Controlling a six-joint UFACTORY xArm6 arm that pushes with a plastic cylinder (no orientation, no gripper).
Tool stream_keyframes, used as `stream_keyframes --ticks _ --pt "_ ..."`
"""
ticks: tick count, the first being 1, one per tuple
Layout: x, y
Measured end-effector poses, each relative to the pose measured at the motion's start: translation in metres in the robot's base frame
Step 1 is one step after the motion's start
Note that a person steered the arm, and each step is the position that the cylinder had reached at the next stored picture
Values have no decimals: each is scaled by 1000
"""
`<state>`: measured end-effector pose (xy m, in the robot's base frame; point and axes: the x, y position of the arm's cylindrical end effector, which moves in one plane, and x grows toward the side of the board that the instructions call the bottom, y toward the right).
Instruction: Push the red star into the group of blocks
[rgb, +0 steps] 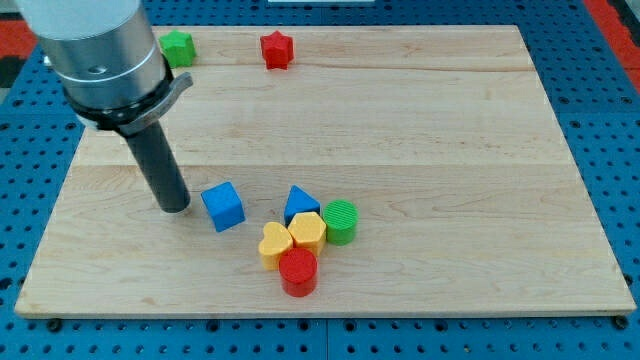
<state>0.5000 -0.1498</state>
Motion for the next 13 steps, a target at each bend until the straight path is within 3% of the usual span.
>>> stream_keyframes --ticks 1,2,3,4,6,7,8,9,10,11,12,13 --pt "8 44" --pt "8 51" --pt "-36 5" --pt "-111 -26" --pt "-257 38" --pt "-307 73" --pt "-282 122" --pt "-231 121" --pt "-236 109" --pt "-288 118" --pt "-299 86" --pt "-252 93"
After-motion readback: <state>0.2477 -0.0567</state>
